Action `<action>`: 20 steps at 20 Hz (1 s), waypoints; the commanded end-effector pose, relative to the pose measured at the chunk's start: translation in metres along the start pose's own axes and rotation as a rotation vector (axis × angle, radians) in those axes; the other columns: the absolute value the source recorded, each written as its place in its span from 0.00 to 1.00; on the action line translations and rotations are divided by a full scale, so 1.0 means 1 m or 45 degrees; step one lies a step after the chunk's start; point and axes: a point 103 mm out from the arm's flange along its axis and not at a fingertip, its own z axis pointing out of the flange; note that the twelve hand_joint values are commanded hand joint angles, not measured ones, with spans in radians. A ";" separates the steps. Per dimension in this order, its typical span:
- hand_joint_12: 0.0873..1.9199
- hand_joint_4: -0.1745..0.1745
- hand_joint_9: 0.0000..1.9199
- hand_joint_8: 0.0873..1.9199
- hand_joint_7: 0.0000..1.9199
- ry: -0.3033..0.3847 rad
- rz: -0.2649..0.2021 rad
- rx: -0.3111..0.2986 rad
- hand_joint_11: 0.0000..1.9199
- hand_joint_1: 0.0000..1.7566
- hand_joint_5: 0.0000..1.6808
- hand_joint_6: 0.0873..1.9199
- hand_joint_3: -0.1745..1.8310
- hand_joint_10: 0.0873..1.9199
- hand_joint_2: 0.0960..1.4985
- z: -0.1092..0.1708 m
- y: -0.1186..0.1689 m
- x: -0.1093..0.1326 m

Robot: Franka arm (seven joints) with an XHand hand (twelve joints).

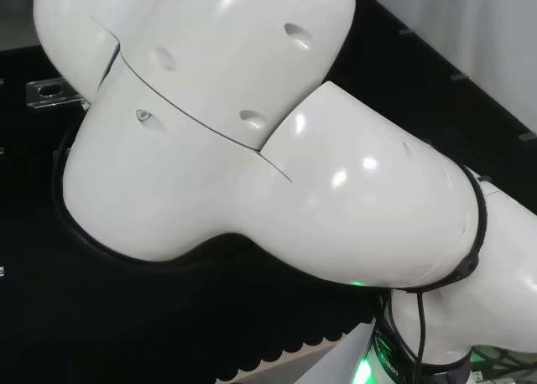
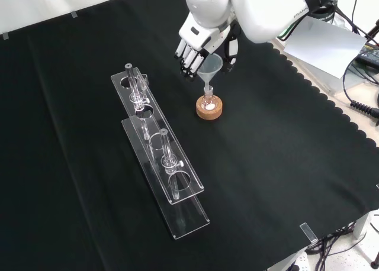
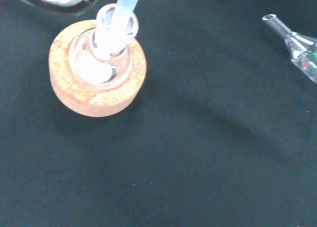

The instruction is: Remove the funnel from the round-bottom flask.

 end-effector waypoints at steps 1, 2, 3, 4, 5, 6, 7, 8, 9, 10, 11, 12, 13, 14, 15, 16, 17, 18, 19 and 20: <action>0.64 0.44 0.47 0.29 0.23 -0.009 0.008 0.035 0.32 0.50 0.44 0.31 0.39 0.19 0.45 -0.020 -0.014 -0.009; 0.65 0.44 0.47 0.30 0.23 0.000 0.013 0.044 0.32 0.50 0.43 0.32 0.39 0.19 0.45 -0.023 -0.017 -0.010; 0.65 0.44 0.47 0.30 0.22 0.005 0.016 0.054 0.31 0.50 0.43 0.32 0.39 0.19 0.45 -0.025 -0.019 -0.011; 0.65 0.44 0.47 0.30 0.22 0.002 0.019 0.062 0.31 0.50 0.43 0.33 0.39 0.19 0.45 -0.028 -0.021 -0.012; 0.65 0.44 0.47 0.30 0.22 0.003 0.024 0.062 0.31 0.50 0.43 0.33 0.39 0.19 0.45 -0.030 -0.024 -0.013; 0.65 0.44 0.47 0.30 0.22 -0.003 0.030 0.059 0.31 0.50 0.43 0.33 0.39 0.19 0.45 -0.033 -0.026 -0.014; 0.65 0.44 0.47 0.30 0.22 -0.009 0.036 0.054 0.31 0.49 0.43 0.33 0.39 0.18 0.45 -0.036 -0.029 -0.014; 0.65 0.44 0.46 0.30 0.22 -0.012 0.045 0.047 0.31 0.49 0.43 0.33 0.39 0.18 0.45 -0.040 -0.031 -0.014; 0.65 0.44 0.46 0.30 0.22 -0.018 0.057 0.045 0.31 0.49 0.43 0.33 0.39 0.18 0.45 -0.045 -0.035 -0.016; 0.65 0.44 0.46 0.30 0.22 -0.021 0.066 0.037 0.30 0.49 0.43 0.34 0.39 0.18 0.45 -0.049 -0.038 -0.017; 0.65 0.44 0.46 0.30 0.22 -0.024 0.074 0.028 0.30 0.49 0.43 0.34 0.40 0.18 0.45 -0.054 -0.041 -0.017; 0.65 0.44 0.46 0.30 0.22 -0.026 0.081 0.020 0.30 0.49 0.43 0.34 0.40 0.18 0.45 -0.058 -0.043 -0.017; 0.65 0.44 0.46 0.30 0.22 -0.024 0.087 0.013 0.30 0.49 0.43 0.34 0.40 0.19 0.45 -0.062 -0.045 -0.018; 0.65 0.45 0.46 0.30 0.22 -0.022 0.094 0.005 0.30 0.49 0.43 0.34 0.40 0.19 0.45 -0.067 -0.047 -0.018; 0.65 0.45 0.46 0.30 0.22 -0.020 0.100 0.000 0.30 0.49 0.43 0.34 0.40 0.19 0.45 -0.071 -0.048 -0.018; 0.65 0.45 0.46 0.30 0.22 -0.016 0.106 -0.007 0.30 0.49 0.43 0.34 0.40 0.19 0.45 -0.075 -0.049 -0.019; 0.65 0.45 0.46 0.30 0.22 -0.009 0.113 -0.016 0.30 0.49 0.43 0.34 0.40 0.19 0.45 -0.078 -0.051 -0.019; 0.65 0.45 0.46 0.30 0.22 -0.007 0.119 -0.018 0.30 0.49 0.43 0.34 0.40 0.19 0.45 -0.081 -0.051 -0.020; 0.65 0.45 0.46 0.30 0.22 -0.004 0.126 -0.023 0.30 0.49 0.43 0.34 0.40 0.19 0.45 -0.085 -0.052 -0.021; 0.65 0.45 0.46 0.30 0.22 -0.004 0.132 -0.029 0.30 0.49 0.43 0.34 0.40 0.19 0.45 -0.089 -0.053 -0.022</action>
